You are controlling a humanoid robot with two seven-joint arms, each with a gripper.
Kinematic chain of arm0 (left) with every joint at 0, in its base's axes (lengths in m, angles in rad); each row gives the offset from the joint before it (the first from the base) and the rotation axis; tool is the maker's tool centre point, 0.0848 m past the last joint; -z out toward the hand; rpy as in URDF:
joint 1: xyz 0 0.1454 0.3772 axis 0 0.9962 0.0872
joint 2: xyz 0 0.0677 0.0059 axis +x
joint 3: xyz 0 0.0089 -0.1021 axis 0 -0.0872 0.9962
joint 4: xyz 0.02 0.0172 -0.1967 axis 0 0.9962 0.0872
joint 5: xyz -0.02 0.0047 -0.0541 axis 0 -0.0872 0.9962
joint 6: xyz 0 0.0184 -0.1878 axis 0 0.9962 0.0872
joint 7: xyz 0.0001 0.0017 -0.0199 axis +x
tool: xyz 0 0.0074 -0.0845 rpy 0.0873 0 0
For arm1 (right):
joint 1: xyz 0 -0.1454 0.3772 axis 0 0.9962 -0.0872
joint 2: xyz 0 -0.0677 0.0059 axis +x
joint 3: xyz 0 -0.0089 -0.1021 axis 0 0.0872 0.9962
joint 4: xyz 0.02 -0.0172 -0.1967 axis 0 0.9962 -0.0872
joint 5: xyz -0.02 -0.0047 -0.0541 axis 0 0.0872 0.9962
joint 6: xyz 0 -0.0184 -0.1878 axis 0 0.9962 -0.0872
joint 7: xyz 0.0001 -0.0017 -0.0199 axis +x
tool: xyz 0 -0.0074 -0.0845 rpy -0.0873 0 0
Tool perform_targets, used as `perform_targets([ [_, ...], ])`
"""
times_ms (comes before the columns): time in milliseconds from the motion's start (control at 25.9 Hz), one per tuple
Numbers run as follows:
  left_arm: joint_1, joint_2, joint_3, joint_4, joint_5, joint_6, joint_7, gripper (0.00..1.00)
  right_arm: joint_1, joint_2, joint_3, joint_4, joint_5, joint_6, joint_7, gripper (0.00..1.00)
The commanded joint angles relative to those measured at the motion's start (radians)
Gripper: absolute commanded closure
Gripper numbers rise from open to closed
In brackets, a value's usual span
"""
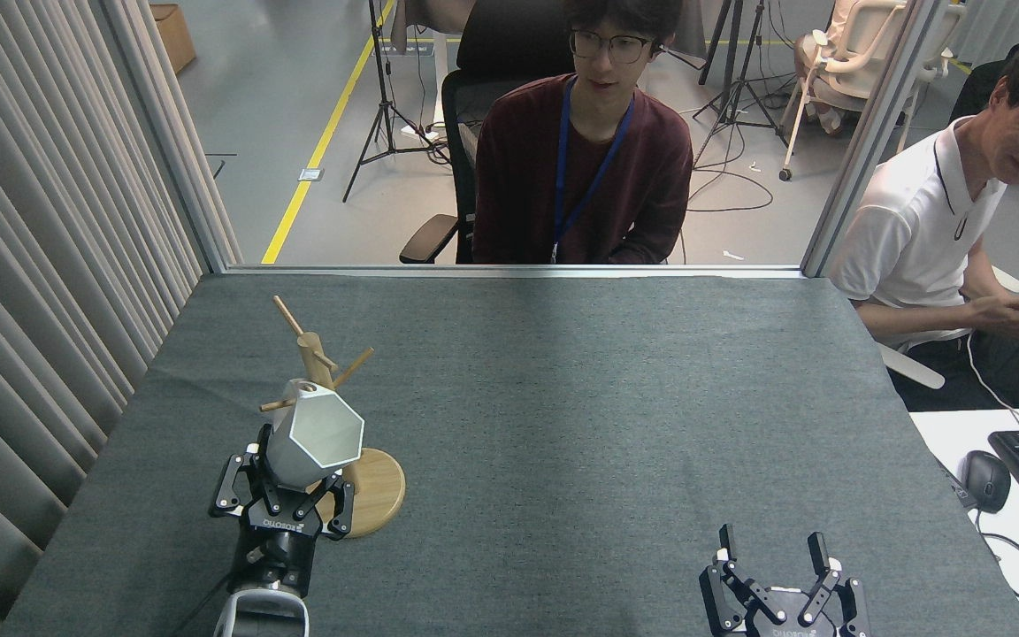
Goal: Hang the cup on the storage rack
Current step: 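Open the left gripper and withdraw it from the hanging cup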
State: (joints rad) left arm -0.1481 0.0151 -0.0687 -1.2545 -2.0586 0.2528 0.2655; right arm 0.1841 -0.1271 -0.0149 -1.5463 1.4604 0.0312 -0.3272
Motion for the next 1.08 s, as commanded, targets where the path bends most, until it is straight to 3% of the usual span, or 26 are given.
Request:
perform_targets([
  [0, 0.004, 0.000, -0.036, 0.003, 0.000, -0.001, -0.003, 0.00, 0.000, 0.001, 0.000, 0.000, 0.000, 0.001, 0.000, 0.02],
  [270, 0.016, -0.006, -0.037, 0.030, 0.006, -0.001, -0.009, 0.00, 0.000, 0.000, 0.000, 0.000, 0.000, 0.001, 0.000, 0.02],
  [541, 0.125, 0.006, -0.007, -0.003, 0.048, -0.029, -0.009, 0.00, -0.005, -0.011, 0.001, 0.002, 0.000, 0.000, 0.004, 0.02],
  [734, 0.236, 0.013, 0.079, -0.238, 0.293, -0.247, -0.023, 0.00, -0.006, -0.014, 0.000, -0.001, 0.002, -0.037, 0.005, 0.02],
  [849, 0.301, 0.014, 0.122, -0.370, 0.477, -0.356, -0.101, 0.00, -0.003, -0.020, 0.001, -0.005, 0.002, -0.068, 0.005, 0.01],
  [927, 0.344, 0.017, 0.138, -0.425, 0.577, -0.402, -0.158, 0.00, -0.002, -0.023, 0.001, -0.006, 0.003, -0.083, 0.007, 0.01],
  [1042, 0.378, 0.013, 0.142, -0.442, 0.629, -0.409, -0.164, 0.00, -0.002, -0.031, 0.001, -0.011, 0.003, -0.091, 0.008, 0.01],
])
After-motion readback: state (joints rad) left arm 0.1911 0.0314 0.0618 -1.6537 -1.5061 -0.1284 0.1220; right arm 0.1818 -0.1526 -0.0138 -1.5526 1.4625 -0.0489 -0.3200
